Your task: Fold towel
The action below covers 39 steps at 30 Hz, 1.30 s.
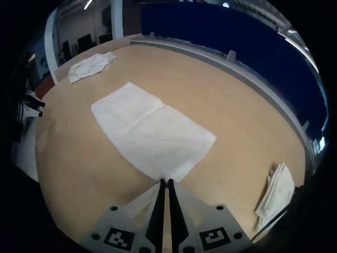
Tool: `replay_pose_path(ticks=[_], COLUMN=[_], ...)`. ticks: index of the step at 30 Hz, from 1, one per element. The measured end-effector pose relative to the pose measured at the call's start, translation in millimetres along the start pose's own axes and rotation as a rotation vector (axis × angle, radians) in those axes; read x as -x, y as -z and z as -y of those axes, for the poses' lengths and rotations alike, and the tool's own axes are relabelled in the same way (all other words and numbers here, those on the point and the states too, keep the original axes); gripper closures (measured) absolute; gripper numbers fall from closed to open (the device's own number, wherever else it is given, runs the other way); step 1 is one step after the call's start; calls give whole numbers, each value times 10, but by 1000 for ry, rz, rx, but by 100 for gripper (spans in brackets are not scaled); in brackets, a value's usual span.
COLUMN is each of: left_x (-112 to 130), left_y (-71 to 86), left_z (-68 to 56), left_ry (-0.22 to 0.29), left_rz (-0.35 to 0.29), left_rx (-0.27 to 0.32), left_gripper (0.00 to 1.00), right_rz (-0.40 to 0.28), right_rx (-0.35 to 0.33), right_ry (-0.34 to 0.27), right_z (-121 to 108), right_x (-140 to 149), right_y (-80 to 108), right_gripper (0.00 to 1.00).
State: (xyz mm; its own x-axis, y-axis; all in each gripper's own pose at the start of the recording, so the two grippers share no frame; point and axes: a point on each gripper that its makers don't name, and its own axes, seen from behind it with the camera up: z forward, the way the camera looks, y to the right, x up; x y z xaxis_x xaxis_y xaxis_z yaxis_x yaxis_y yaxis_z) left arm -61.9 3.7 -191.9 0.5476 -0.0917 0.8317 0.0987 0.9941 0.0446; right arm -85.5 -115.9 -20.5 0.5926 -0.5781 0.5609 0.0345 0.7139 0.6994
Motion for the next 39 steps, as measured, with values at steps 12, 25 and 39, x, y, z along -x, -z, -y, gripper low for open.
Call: replay_pose_path(ticks=[12, 25, 39], left_x=[-59, -85, -137], left_y=[73, 139, 281], left_z=[6, 3, 60], left_ry=[16, 37, 67], left_rz=[-28, -51, -90], left_rx=[4, 11, 12], left_gripper=[3, 4, 4], right_rz=[-110, -137, -153], right_rx=[0, -25, -168], right_ry=[103, 166, 304], right_z=[71, 244, 1028], right_x=[-840, -1219, -1668], right_y=[192, 188, -269], right_gripper=[94, 94, 94])
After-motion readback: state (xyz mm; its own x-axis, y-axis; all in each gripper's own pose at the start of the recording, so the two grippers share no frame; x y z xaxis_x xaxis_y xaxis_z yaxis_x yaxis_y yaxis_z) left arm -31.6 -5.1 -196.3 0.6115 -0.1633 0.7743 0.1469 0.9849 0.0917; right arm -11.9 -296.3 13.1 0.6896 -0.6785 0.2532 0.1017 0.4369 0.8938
